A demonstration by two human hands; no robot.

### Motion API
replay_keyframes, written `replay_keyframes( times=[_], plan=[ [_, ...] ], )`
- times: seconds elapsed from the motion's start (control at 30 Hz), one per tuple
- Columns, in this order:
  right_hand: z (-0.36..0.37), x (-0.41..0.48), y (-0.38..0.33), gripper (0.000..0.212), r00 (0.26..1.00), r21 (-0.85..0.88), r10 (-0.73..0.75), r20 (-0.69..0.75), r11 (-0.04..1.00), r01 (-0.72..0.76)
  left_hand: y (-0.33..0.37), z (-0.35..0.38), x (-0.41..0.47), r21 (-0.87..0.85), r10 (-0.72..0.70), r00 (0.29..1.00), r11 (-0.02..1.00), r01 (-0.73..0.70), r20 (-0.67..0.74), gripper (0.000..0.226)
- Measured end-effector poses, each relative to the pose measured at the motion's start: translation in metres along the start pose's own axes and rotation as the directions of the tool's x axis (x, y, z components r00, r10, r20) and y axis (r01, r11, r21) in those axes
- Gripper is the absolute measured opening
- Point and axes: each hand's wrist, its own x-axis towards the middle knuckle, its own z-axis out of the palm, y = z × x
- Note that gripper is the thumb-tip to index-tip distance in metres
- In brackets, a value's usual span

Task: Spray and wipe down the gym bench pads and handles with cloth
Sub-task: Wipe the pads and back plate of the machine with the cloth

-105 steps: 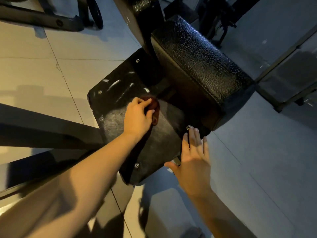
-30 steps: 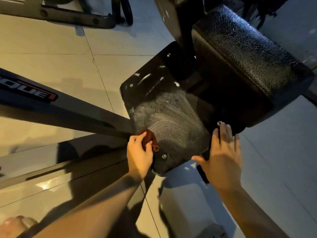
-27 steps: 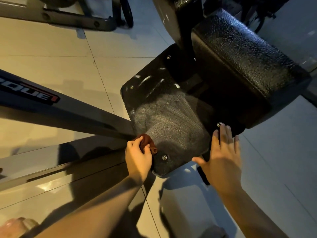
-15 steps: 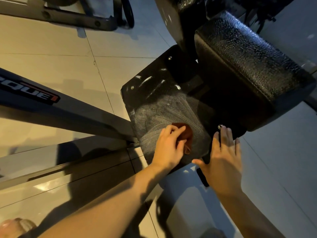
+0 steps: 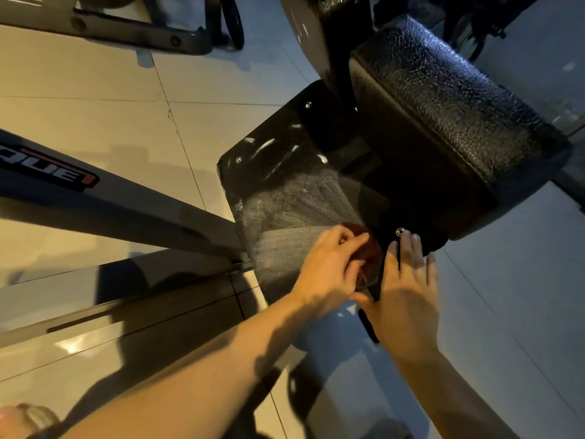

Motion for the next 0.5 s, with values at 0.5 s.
replay_keyframes(
  times=[0.5],
  plan=[
    [-0.004,0.0,0.0,0.113,1.0,0.018,0.005,0.005,1.0,-0.005,-0.014,-0.016,0.024,0.083,0.102,0.994,0.991,-0.106,0.048,0.049]
  ],
)
